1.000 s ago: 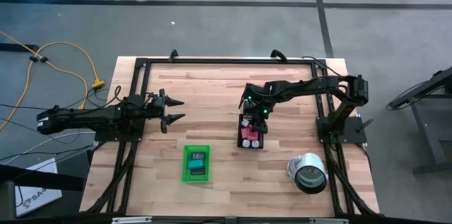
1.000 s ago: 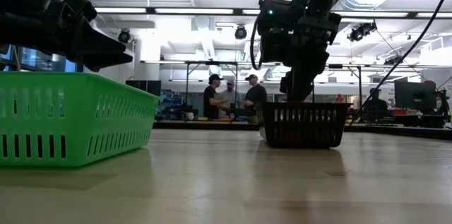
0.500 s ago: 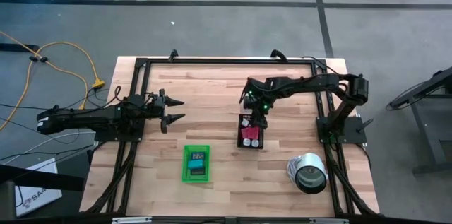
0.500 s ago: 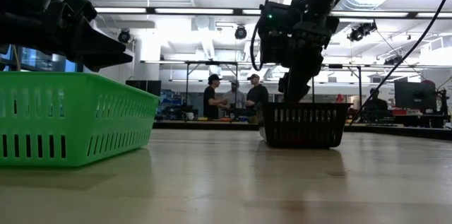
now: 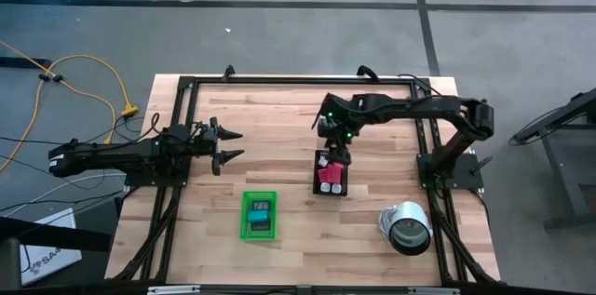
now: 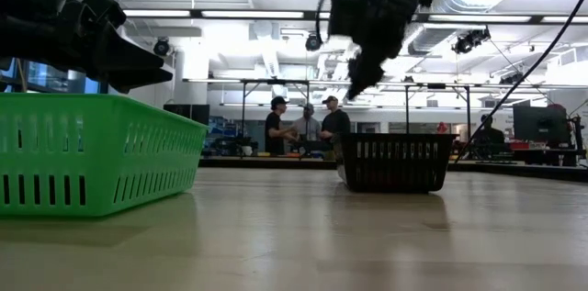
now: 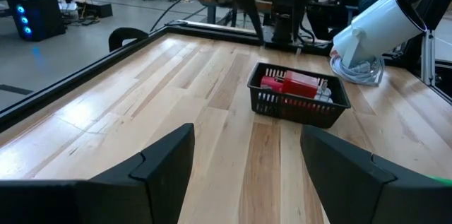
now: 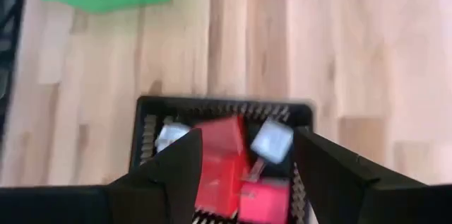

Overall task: Pick & Place Office items
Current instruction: Return to Home Position

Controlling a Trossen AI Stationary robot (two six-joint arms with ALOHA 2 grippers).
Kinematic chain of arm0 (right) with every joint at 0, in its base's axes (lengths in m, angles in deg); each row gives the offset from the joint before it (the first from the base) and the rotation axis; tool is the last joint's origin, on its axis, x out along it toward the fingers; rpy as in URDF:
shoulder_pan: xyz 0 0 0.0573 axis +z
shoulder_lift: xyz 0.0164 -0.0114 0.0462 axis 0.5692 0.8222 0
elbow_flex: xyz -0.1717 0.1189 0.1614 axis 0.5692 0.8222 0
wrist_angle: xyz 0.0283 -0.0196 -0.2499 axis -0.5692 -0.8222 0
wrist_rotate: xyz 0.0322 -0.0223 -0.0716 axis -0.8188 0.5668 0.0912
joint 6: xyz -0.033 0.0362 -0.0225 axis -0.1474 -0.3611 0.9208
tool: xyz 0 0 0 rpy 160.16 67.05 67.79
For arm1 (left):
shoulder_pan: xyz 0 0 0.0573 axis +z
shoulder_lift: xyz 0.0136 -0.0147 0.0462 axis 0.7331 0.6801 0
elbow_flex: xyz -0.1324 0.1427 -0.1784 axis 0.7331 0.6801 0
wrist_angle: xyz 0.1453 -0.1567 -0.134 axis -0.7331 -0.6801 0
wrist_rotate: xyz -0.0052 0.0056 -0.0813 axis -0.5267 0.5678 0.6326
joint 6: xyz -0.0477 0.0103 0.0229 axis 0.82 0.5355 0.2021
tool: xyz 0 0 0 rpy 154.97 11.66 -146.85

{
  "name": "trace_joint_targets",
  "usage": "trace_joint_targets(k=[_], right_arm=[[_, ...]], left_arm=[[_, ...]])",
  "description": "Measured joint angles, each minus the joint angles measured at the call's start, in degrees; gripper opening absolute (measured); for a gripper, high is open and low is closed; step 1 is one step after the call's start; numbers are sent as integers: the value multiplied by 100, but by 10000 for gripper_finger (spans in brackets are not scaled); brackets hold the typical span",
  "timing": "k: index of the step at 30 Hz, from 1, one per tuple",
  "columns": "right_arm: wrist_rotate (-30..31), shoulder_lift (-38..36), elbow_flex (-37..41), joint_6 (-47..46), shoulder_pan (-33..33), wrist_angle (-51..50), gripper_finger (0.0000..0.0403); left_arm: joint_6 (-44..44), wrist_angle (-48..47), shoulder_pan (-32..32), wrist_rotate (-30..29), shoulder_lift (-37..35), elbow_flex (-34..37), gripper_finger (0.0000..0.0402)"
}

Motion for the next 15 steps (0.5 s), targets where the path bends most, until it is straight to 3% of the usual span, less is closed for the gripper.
trace_joint_targets(k=[15], right_arm=[[2082,-360,-116,76,941,71,207]], left_arm=[[0,0,0,0,0,0,252]])
